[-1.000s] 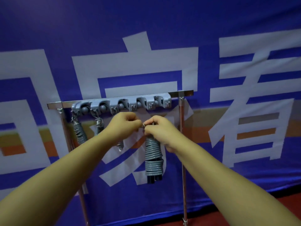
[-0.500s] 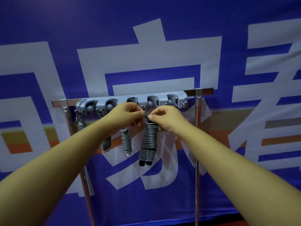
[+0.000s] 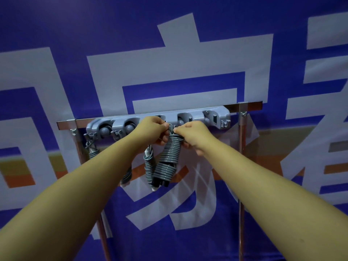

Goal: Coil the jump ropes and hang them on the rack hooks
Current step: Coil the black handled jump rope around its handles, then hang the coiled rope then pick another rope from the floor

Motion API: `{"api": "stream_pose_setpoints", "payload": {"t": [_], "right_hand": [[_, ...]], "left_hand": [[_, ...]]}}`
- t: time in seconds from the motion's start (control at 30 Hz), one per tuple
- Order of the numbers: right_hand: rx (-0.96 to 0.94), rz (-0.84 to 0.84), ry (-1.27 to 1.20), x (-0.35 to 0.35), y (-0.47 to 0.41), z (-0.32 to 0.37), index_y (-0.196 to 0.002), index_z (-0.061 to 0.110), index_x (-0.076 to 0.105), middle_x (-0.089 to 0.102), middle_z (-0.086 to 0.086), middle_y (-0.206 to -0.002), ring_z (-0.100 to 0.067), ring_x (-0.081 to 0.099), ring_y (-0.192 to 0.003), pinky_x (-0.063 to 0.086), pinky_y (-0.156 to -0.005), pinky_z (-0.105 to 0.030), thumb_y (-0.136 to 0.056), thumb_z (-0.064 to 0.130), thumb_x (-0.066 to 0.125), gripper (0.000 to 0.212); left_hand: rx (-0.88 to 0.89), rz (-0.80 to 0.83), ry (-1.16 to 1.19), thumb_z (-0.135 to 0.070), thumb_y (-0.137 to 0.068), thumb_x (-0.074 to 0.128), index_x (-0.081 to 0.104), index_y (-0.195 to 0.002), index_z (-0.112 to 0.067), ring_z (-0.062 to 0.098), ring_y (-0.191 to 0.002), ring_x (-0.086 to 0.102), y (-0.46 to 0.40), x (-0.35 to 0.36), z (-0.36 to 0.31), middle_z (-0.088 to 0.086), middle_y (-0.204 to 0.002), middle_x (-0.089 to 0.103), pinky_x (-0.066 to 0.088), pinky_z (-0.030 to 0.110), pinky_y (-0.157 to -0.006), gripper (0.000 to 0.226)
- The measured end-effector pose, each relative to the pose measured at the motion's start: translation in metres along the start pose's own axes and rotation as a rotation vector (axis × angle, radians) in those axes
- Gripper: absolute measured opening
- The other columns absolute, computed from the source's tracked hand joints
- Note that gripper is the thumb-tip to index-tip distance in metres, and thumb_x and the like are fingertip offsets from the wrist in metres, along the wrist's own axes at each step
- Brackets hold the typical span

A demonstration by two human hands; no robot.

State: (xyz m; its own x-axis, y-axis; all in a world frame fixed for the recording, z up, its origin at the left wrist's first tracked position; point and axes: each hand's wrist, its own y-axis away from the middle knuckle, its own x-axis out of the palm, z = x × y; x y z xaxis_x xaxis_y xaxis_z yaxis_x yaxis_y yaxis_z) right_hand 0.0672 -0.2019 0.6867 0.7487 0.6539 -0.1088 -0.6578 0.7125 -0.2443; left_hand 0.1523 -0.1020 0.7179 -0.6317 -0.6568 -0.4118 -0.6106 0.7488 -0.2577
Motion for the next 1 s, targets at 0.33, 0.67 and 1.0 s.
{"api": "stream_pose_setpoints", "payload": {"t": [0.33,0.67,1.0], "right_hand": [[-0.112,0.019,0.117,-0.008,0.006,-0.003,-0.076,0.019,0.061,0.059,0.000,-0.075,-0.015,0.051,-0.066,0.044,-0.055,-0.025,-0.090,0.025,0.062,0.016],[-0.097,0.033,0.065,-0.007,-0.002,-0.004,-0.070,0.021,0.063,0.064,-0.005,-0.083,-0.022,0.060,-0.081,0.056,-0.072,-0.040,-0.087,0.020,0.065,0.017],[-0.197,-0.080,0.202,-0.001,-0.003,-0.005,-0.089,0.007,0.068,0.068,-0.009,-0.090,-0.024,0.063,-0.087,0.055,-0.077,-0.037,-0.087,0.018,0.061,0.014]], "left_hand": [[-0.018,0.040,-0.046,-0.009,-0.096,0.054,0.057,-0.085,-0.003,0.015,-0.049,0.055,-0.004,-0.002,-0.006,0.011,-0.065,0.057,0.048,0.020,-0.043,0.013],[-0.089,0.100,0.031,-0.007,-0.098,0.048,0.056,-0.086,-0.006,0.016,-0.058,0.056,-0.007,-0.003,-0.007,0.011,-0.072,0.057,0.051,0.021,-0.048,0.015],[0.074,0.068,0.063,-0.015,-0.102,0.042,0.055,-0.111,-0.017,0.012,-0.071,0.057,-0.006,0.008,0.016,0.006,-0.088,0.055,0.051,0.018,-0.054,0.016]]}}
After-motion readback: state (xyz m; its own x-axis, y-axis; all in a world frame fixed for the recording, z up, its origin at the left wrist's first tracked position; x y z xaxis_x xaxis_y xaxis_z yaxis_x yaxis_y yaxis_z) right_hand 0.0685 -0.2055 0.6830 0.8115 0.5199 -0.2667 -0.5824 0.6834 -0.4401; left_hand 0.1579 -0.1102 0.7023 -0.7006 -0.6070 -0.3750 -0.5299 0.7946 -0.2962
